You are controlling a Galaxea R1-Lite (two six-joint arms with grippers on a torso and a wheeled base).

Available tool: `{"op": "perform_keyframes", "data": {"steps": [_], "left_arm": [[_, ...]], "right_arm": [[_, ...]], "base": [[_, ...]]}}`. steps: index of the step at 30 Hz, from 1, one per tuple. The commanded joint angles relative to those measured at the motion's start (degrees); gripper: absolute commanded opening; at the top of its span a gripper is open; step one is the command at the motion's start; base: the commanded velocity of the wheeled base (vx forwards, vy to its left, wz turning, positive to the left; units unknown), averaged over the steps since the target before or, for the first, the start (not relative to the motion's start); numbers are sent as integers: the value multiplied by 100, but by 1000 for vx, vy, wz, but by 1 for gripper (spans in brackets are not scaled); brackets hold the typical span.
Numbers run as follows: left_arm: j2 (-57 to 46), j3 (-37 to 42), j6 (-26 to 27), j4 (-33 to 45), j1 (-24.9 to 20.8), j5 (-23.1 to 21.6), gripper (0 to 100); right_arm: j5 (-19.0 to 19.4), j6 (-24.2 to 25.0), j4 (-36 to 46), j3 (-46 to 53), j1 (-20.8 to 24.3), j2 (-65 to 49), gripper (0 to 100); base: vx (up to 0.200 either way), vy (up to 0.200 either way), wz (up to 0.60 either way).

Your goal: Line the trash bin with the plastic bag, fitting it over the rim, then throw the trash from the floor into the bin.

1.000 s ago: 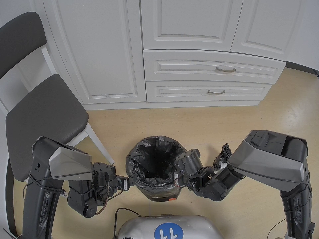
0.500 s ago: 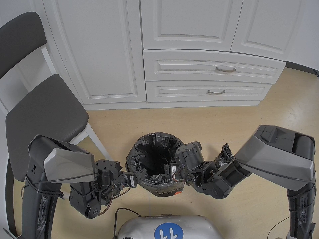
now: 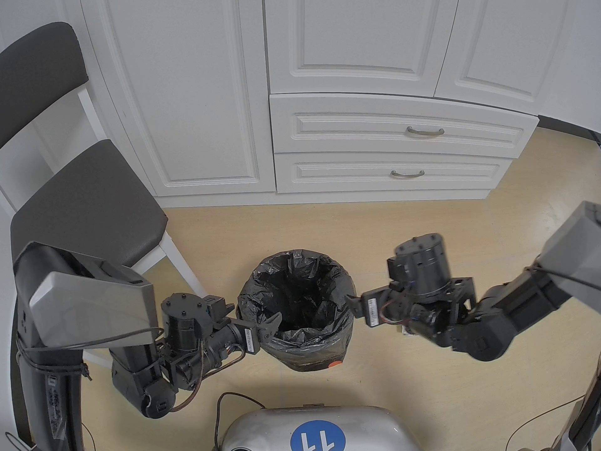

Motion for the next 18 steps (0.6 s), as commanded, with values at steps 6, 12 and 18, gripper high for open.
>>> {"op": "perform_keyframes", "data": {"steps": [6,12,18], "left_arm": [[-1385,908,900,20,-136,-111,100],[-1508,934,926,20,-127,-102,100],[-1456,890,926,11,-92,-84,100]], "right_arm": [[1280,-1579,366,840,-2067,-1022,100],[1833,-1552,402,-56,-2797,621,100],[1754,-691,191,-1234,-2999,2344,100]], "base": [[0,0,0],[0,0,0],[0,0,0]]}}
